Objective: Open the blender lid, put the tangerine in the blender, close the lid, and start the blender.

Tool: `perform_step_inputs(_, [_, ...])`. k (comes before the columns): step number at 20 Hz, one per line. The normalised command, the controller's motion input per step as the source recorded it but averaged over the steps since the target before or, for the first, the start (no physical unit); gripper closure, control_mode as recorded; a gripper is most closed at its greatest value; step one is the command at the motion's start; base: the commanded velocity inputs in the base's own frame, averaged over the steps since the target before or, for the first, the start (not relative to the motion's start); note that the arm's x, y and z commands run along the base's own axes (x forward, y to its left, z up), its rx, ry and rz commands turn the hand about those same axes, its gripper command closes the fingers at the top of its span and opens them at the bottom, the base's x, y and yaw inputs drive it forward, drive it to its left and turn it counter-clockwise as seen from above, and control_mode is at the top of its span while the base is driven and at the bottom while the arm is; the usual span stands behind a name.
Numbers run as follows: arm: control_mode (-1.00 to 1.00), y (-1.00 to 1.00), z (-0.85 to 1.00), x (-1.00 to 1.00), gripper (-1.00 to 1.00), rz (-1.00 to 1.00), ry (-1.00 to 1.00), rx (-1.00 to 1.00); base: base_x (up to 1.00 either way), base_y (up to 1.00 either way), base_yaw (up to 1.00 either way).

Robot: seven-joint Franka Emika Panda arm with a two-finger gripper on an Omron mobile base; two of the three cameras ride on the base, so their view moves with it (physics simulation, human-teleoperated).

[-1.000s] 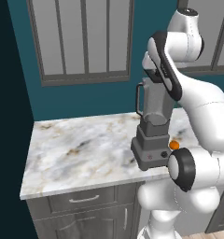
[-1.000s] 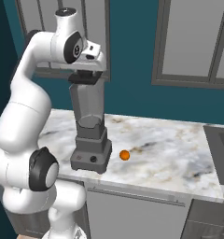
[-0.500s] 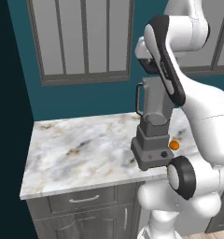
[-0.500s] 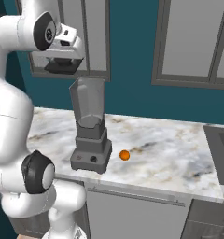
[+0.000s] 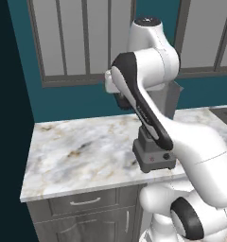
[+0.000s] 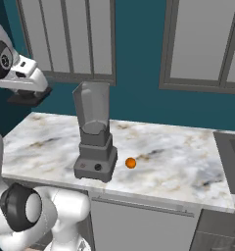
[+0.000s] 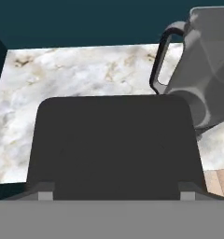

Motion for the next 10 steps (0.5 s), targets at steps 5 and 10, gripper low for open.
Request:
perform_step_inputs(5, [-1.00, 0.99, -1.00, -0.09, 1.00, -0.05, 0.17, 0.00, 0.00, 0.00, 0.00])
perform_step_inputs(10, [-1.00, 0.73, -1.00, 0.25, 1.00, -0.05, 0.20, 0.00, 0.00, 0.00, 0.00])
